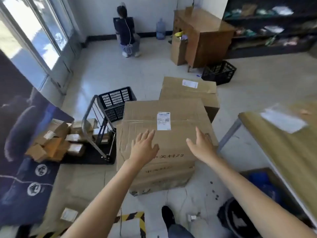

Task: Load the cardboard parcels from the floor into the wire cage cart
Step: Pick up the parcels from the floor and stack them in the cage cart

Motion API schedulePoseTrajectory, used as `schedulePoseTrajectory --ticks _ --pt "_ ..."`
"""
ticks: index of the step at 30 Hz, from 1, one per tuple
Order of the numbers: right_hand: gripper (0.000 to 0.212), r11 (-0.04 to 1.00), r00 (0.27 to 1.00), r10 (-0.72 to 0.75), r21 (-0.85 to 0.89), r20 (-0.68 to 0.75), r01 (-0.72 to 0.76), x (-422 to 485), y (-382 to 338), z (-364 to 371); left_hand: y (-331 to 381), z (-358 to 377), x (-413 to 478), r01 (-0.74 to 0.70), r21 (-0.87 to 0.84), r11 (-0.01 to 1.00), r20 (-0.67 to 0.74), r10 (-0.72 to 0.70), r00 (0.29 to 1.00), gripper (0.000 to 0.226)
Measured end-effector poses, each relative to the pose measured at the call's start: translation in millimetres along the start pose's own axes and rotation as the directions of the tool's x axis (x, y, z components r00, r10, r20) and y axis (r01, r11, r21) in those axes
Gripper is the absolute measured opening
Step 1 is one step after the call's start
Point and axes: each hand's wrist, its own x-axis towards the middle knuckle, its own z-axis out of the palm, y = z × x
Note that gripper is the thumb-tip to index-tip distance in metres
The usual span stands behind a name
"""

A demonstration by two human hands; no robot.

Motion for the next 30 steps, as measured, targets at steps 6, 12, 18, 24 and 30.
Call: schedulePoseTrajectory --ticks 6,12,18,24,30 --pt "0.081 0.989 0.989 0.148 0.008 0.002 -0.148 86.2 61.4 -15.3 -28.2 4.9 89.1 0.197 -0.015 0.980 -0.025 -0.197 0.980 0.077" --pt "0.103 0.873 0.911 0.397 0.261 0.111 -0.412 157.6 120.6 -1.8 -93.8 35.5 111.0 0.668 -0.217 0.711 0.078 -0.670 0.738 0.129" --pt "0.073 0.879 0.918 0.385 0.264 0.095 -0.397 173.8 103.8 12.8 -109.6 29.1 100.8 0.675 -0.362 0.643 0.068 -0.704 0.707 0.123" --pt "0.066 0.968 0.986 0.137 0.199 0.096 -0.154 162.4 22.0 18.4 -138.8 -1.4 -0.2 0.686 -0.485 0.543 -0.068 -0.805 0.589 0.102" --pt "0.080 0.969 0.964 -0.158 0.223 0.215 0.109 113.5 -101.8 54.8 -169.3 -50.0 -160.0 0.688 -0.660 0.302 -0.176 -0.952 0.250 0.123"
